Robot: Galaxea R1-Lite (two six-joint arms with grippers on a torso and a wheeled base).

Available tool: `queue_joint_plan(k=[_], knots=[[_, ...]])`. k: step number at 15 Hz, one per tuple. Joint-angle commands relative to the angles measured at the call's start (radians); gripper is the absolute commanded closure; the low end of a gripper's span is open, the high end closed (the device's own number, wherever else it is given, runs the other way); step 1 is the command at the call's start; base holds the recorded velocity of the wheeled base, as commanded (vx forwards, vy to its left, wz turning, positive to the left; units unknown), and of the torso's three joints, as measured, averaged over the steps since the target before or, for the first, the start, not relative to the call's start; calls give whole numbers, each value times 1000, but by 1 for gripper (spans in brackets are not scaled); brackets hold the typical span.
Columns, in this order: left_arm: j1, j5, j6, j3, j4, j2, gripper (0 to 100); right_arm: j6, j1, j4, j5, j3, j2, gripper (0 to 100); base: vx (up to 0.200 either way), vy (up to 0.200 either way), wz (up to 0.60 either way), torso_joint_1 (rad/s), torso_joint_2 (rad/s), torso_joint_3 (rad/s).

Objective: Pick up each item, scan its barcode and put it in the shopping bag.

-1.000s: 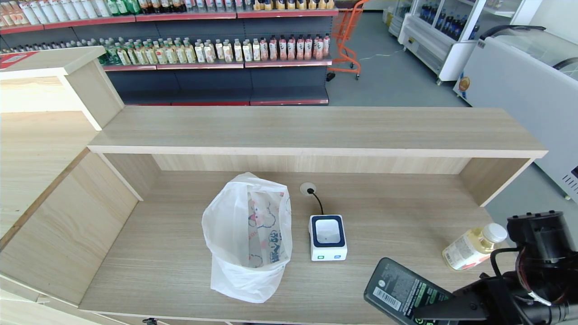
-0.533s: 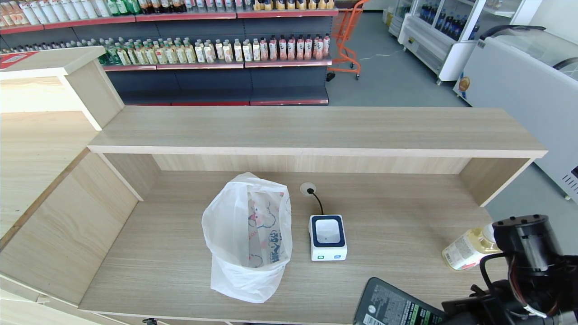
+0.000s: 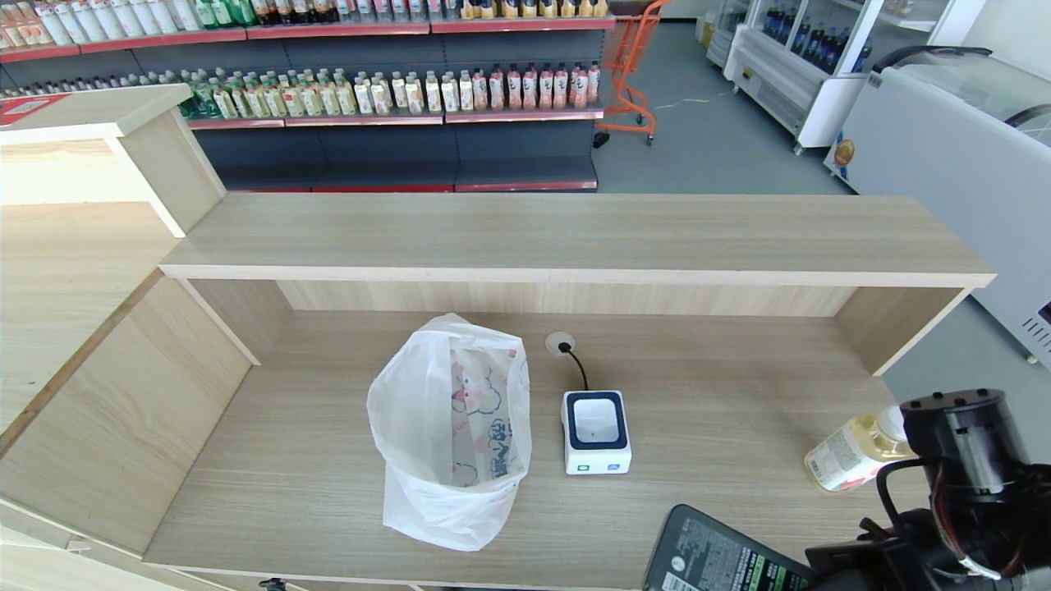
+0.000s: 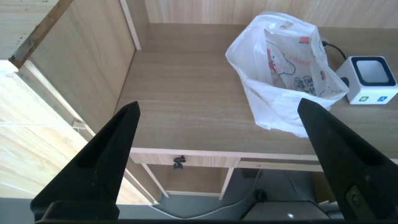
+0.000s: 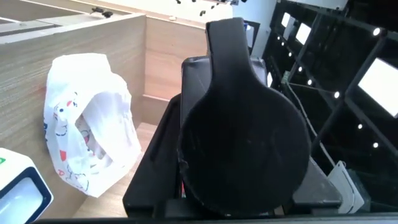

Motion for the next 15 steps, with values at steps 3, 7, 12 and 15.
queue_joint_plan(k=[3, 7, 12, 15], knots=[[0, 0, 0, 0, 0, 2, 0, -24, 1, -1, 0, 0, -10, 100, 0, 0, 0, 0, 0, 0], [1, 0, 0, 0, 0, 2, 0, 298, -7, 4, -2, -29, -96, 100, 0, 0, 0, 0, 0, 0], [0, 0, 0, 0, 0, 2, 0, 1272, -145, 70, -482, -38, -352, 100, 0, 0, 0, 0, 0, 0], [0, 0, 0, 0, 0, 2, 0, 1938, -157, 38, -638, -100, -327, 100, 0, 0, 0, 0, 0, 0]])
